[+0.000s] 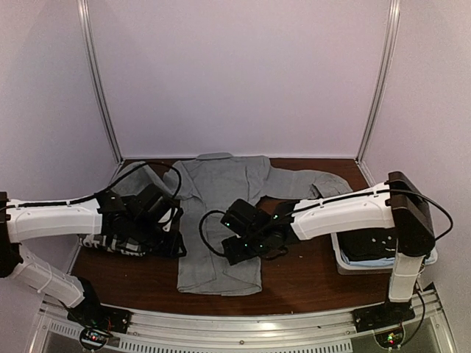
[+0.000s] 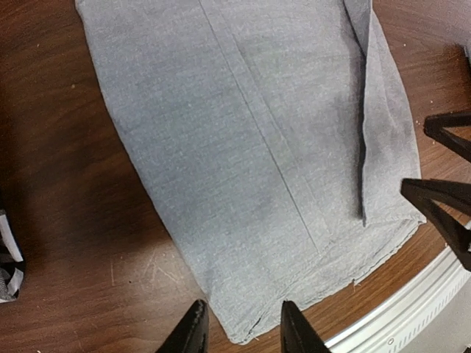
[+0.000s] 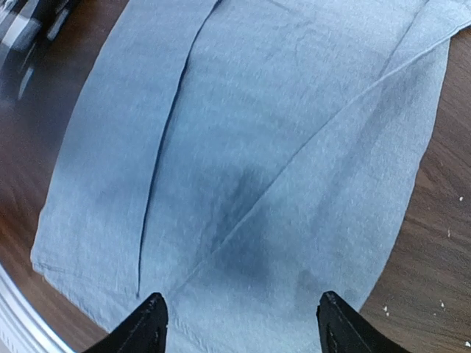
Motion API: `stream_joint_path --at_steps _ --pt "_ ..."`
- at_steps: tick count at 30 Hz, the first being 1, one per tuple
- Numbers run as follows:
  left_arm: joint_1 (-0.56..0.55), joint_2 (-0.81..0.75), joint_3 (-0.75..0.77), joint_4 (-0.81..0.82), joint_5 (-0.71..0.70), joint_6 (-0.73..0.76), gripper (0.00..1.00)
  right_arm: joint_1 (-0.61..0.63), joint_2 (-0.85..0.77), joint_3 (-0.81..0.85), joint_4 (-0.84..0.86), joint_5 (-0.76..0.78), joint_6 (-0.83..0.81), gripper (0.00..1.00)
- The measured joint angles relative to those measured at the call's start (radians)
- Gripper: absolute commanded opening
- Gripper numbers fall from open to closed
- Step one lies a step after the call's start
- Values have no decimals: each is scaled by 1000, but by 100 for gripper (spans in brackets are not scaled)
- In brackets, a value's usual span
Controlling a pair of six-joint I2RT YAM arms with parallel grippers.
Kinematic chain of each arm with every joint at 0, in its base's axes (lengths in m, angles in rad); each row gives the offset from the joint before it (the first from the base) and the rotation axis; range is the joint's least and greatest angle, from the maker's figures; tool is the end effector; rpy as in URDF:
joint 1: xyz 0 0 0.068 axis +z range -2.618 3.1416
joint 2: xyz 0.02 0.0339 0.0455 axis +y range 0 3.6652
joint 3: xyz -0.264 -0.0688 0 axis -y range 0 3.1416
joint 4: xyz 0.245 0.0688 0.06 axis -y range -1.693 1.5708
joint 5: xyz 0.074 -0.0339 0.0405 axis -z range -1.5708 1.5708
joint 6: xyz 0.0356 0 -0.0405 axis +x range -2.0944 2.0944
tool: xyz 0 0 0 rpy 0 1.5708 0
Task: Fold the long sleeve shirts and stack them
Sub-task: Flatten out the crumpled shirt at the center of the board.
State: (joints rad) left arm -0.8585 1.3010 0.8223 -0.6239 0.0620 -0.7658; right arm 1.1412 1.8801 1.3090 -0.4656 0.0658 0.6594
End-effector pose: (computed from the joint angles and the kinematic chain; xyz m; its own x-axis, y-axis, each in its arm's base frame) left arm 0.1579 -0.1862 0.2106 -0.9567 0.0494 -0.2870 0.1534 0.9231 -0.3526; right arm 0.1665 0.3578 0.1887 -0.8306 -0.3452 -0.4370 -0.4863 0.8319 0.2671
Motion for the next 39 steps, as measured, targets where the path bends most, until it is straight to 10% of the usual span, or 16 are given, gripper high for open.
stream_joint_path --at_steps 18,39 --pt "127 295 189 175 -3 79 43 -240 200 226 -1 91 -31 73" --pt "295 828 725 175 -111 105 54 -319 236 187 104 -69 -85 39"
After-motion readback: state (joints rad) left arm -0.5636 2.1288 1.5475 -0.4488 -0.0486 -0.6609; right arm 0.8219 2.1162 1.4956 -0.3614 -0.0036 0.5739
